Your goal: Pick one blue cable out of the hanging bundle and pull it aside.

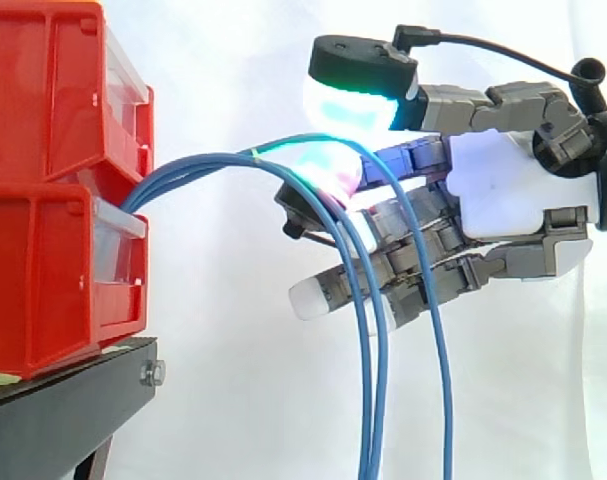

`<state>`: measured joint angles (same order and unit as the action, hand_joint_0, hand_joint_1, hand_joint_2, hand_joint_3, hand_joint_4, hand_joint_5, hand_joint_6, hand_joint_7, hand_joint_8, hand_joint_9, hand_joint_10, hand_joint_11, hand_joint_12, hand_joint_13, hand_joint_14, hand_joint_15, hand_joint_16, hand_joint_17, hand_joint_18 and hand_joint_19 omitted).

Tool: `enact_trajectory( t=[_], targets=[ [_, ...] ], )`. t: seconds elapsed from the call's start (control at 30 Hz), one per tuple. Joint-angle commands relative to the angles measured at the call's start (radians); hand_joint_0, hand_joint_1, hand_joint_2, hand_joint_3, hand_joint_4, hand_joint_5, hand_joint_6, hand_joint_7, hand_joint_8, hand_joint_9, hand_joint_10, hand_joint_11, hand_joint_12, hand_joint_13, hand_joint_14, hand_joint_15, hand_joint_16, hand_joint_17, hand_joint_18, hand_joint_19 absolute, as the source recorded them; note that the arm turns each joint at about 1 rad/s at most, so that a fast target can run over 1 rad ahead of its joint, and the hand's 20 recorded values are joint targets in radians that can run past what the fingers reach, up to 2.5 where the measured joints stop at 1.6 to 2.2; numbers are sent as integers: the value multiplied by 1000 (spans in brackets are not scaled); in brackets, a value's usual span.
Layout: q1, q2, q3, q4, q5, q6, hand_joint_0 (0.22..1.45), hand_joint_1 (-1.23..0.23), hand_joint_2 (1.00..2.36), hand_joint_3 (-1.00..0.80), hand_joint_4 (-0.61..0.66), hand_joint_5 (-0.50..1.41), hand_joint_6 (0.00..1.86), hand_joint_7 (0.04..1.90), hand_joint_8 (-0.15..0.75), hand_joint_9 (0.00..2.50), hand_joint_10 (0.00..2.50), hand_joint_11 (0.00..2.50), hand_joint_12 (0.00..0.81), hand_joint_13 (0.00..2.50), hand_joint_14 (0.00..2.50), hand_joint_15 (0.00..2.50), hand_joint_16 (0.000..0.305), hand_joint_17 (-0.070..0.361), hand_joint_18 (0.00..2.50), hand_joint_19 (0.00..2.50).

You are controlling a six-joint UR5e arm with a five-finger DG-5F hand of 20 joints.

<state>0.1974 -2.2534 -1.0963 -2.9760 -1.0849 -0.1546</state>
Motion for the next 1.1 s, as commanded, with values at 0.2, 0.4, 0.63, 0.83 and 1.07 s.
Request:
enact_trajectory(
  t=[0.2, 0.4, 0.63, 0.83, 1.07],
  targets=[
    [14, 2, 1, -95, 25, -13, 584, -788, 1020, -90, 78, -67, 896, 1256, 296, 934, 8, 313, 372, 651, 10, 296, 53, 120, 722, 362],
    [22, 12, 1, -153, 43, 1, 585, -790, 1020, -90, 69, -66, 896, 1243, 304, 909, 11, 299, 380, 625, 9, 294, 55, 124, 689, 345],
    [36, 38, -1, -238, 129, 47, 585, -789, 1019, -91, 69, -66, 897, 1236, 307, 902, 10, 311, 384, 625, 9, 296, 56, 126, 685, 356],
    [42, 45, -1, -273, 148, 69, 585, -789, 1018, -93, 74, -66, 897, 1233, 312, 906, 8, 322, 387, 643, 10, 309, 57, 128, 691, 364],
    [48, 43, -1, -225, 143, 69, 585, -788, 1018, -93, 77, -66, 897, 1231, 316, 920, 8, 334, 388, 655, 10, 320, 57, 129, 705, 369]
  ],
)
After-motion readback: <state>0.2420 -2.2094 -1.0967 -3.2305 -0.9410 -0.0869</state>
